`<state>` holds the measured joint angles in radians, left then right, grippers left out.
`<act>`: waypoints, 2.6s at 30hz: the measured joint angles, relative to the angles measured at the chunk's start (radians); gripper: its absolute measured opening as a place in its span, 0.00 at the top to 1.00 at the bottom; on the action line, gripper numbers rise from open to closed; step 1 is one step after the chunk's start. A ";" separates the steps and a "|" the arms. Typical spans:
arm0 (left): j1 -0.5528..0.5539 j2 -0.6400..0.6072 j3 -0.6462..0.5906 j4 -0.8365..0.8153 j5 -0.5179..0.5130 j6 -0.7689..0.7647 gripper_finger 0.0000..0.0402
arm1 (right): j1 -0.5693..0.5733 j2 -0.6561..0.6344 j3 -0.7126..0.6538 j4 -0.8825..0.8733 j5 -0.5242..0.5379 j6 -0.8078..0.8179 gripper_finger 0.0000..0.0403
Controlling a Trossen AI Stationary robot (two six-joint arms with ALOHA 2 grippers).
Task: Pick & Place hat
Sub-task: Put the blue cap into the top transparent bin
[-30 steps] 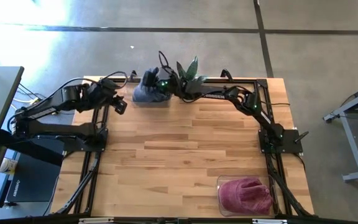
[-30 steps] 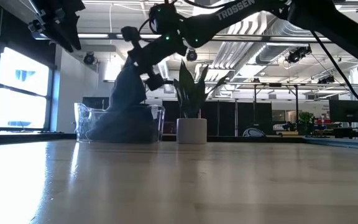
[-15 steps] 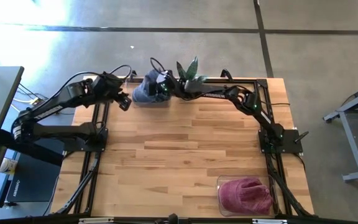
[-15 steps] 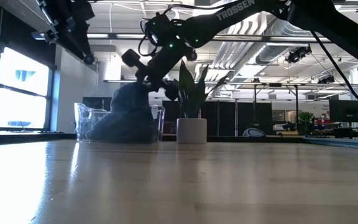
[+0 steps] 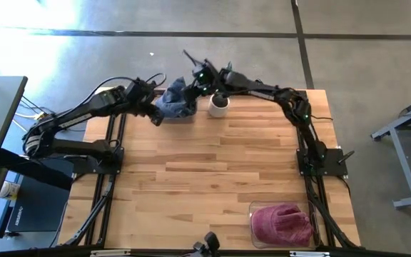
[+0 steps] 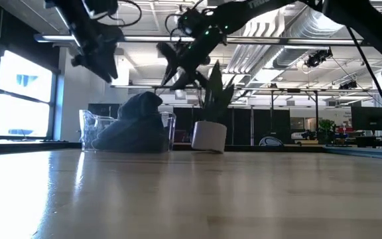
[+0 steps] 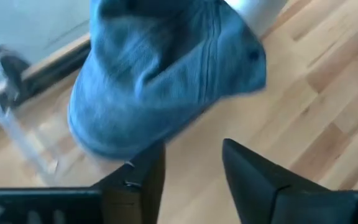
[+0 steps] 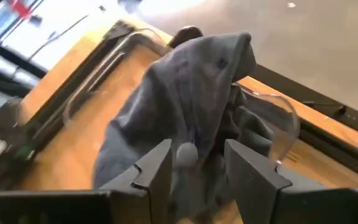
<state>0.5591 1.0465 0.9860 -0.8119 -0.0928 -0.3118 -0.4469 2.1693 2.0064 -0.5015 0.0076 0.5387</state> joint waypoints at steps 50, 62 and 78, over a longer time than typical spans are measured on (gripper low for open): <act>0.470 0.554 0.174 0.550 0.426 0.143 1.00 | 0.027 -0.358 0.001 -0.208 -0.171 -0.288 0.65; 0.338 0.699 0.174 0.575 0.606 0.323 1.00 | 0.044 -0.359 0.000 -0.213 -0.096 -0.324 0.65; 0.317 0.627 0.345 0.228 0.428 0.464 1.00 | 0.044 -0.359 0.000 -0.212 -0.041 -0.312 0.65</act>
<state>0.8761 1.6739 1.3313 -0.5840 0.3351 0.1523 -0.4030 1.8103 2.0068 -0.7137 -0.0330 0.2262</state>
